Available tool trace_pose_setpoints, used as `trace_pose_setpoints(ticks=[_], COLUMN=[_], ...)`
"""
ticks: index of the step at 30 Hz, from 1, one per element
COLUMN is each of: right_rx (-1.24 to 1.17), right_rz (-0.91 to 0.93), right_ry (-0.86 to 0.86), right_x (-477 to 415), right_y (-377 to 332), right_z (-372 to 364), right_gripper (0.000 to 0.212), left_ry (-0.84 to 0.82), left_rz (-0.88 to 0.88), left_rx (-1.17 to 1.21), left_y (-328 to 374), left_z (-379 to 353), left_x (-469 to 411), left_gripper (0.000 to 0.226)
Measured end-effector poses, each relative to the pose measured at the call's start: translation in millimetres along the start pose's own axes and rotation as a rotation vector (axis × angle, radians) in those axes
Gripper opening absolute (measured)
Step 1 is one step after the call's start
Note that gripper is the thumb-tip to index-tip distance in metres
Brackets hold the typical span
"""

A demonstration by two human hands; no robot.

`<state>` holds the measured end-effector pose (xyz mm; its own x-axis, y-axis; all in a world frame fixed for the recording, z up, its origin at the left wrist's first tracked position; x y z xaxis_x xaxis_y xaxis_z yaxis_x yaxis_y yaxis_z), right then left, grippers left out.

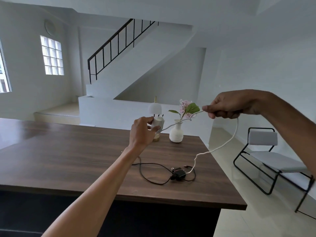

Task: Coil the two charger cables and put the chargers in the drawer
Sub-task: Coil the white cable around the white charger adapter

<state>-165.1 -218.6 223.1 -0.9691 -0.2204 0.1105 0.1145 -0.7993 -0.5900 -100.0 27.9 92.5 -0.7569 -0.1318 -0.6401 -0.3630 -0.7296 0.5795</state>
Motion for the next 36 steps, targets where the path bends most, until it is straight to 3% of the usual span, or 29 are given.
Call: trace_pose_setpoints(ticks=[7,13,20,36], right_rx=[-0.004,0.193,0.163,0.131], right_rz=[0.079,0.156,0.348,0.312], right_ry=[0.001,0.284,0.542,0.552], right_x=[-2.5,-1.8,-15.8,-54.8], right_y=[-26.0,-39.5,-42.1,-38.2], right_z=[11.6,42.8,37.1,28.0], right_gripper=[0.035,0.026,0.019,0.019], left_ry=[-0.056,-0.120,-0.181,-0.179], left_rz=[-0.082,-0.024,-0.041,0.034], left_rx=[-0.194,-0.180,-0.131,-0.097], left_y=[3.0,-19.1,-20.2,-45.2], left_z=[-20.3,-30.6,-41.5,-38.5], left_x=[-5.1,-0.8,11.1,13.5], left_gripper=[0.014,0.014,0.019,0.012])
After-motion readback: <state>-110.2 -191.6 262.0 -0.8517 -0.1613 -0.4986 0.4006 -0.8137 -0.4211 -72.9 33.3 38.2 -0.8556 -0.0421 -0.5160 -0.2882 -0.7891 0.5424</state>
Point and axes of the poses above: each hand's wrist, its own x-axis away from the middle knuckle, its own z-axis out of the back of the hand, y = z × x, the point moved 5 cm from there along -x, towards the middle knuckle, and after that the axes turned 8 degrees about -x, right-handed, at the moved point
